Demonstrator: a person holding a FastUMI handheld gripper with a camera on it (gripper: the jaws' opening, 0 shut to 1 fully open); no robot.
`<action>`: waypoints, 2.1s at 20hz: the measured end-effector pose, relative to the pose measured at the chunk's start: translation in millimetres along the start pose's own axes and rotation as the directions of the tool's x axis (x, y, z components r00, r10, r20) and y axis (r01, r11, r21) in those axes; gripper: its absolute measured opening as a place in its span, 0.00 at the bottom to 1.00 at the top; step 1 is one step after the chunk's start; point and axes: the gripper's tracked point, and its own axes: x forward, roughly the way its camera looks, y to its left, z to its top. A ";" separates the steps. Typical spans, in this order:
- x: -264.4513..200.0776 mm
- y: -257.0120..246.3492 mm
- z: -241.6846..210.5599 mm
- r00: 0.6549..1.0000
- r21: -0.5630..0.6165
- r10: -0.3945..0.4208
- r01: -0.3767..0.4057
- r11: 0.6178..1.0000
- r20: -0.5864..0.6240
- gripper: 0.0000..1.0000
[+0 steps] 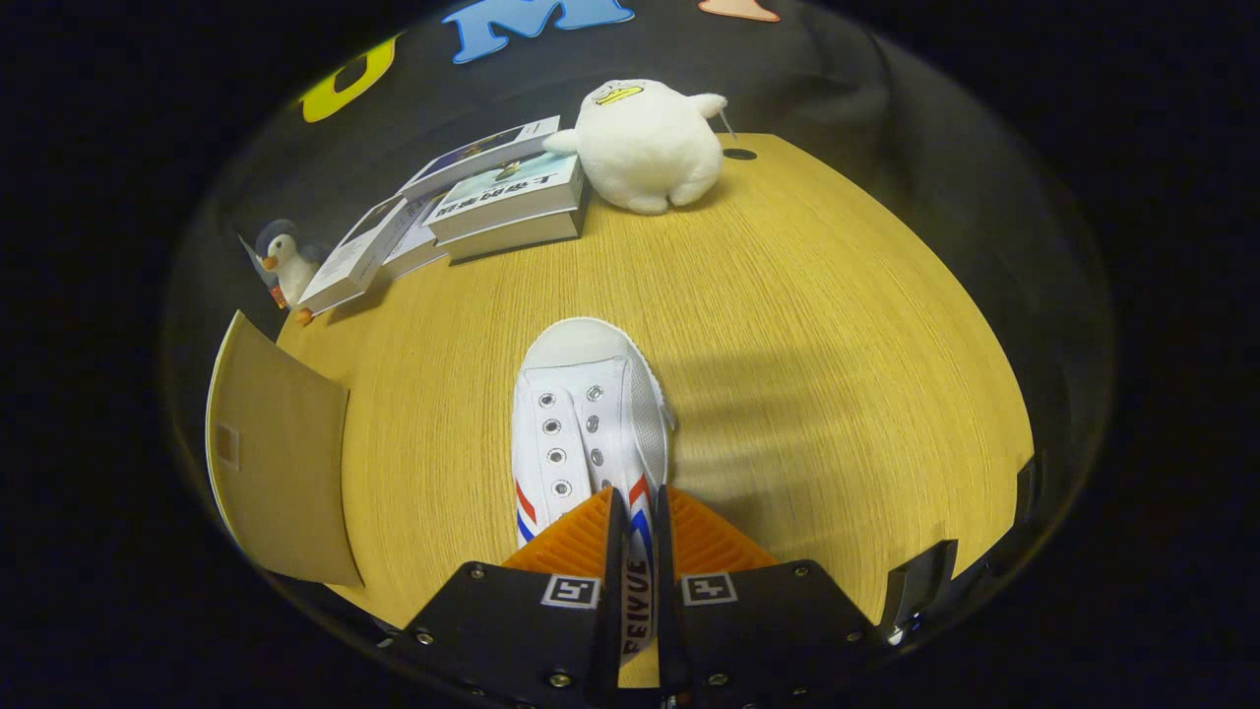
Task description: Open the storage box then place both shoes into the box .Put the left shoe in first, then the right shoe, with the right side of both shoes facing outward in a uniform manner.
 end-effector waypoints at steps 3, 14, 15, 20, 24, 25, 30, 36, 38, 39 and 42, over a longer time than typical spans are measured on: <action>-12.6 9.8 -2.1 0.999 0.066 0.032 -0.031 0.997 -0.015 0.01; -63.0 78.5 11.3 0.968 0.197 0.248 -0.250 0.948 0.033 0.00; -68.4 87.2 15.8 0.962 0.200 0.268 -0.271 0.941 0.042 0.01; -98.2 134.8 32.1 0.936 0.160 0.345 -0.353 0.922 0.071 0.00; -121.7 178.9 38.1 0.912 0.135 0.401 -0.409 0.902 0.083 0.00; -126.5 190.3 39.7 0.903 0.128 0.421 -0.428 0.894 0.082 0.00; -156.3 252.7 46.7 0.867 0.047 0.488 -0.494 0.868 0.097 0.01; -162.3 321.1 32.9 0.854 -0.069 0.514 -0.509 0.858 0.078 0.00; -152.4 335.7 19.7 0.868 -0.095 0.494 -0.488 0.868 0.054 0.00; -146.6 340.6 14.1 0.877 -0.111 0.478 -0.471 0.875 0.046 0.00; -138.6 351.0 4.8 0.894 -0.184 0.444 -0.427 0.885 0.058 0.15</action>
